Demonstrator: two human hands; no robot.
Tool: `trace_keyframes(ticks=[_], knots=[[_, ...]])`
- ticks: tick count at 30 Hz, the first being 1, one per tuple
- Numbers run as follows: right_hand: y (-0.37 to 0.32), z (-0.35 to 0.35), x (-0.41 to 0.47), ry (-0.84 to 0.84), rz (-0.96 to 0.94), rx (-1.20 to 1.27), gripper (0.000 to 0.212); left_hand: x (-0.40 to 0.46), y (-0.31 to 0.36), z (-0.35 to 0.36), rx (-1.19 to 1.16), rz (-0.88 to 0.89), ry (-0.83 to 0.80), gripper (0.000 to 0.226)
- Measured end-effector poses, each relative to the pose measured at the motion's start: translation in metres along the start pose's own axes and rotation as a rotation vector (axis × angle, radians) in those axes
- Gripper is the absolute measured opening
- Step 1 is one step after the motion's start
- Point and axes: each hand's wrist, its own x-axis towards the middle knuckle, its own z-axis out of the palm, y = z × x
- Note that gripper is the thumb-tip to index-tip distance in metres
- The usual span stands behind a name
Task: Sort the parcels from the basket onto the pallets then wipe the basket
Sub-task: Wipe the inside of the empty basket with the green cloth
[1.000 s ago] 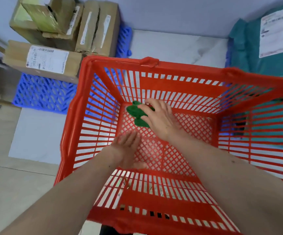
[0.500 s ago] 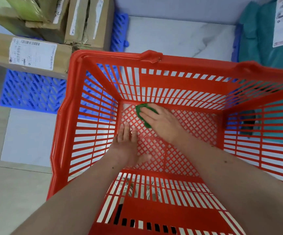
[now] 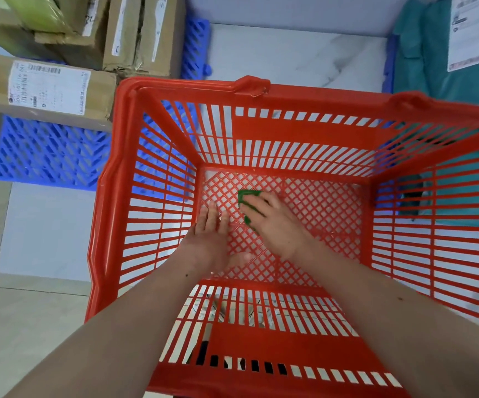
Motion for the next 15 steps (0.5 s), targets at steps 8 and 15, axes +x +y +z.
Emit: trace_keyframes(ticks=[8,15], knots=[[-0.003,-0.033,0.042,-0.049,-0.095,-0.145,0.067,-0.002,0.000,-0.002,-0.017,0.007,0.001,0.114],[0.026,-0.027,-0.031,0.150,0.665,0.132,0.061,-0.003,0.002,-0.001,-0.058,-0.008,0.007,0.116]])
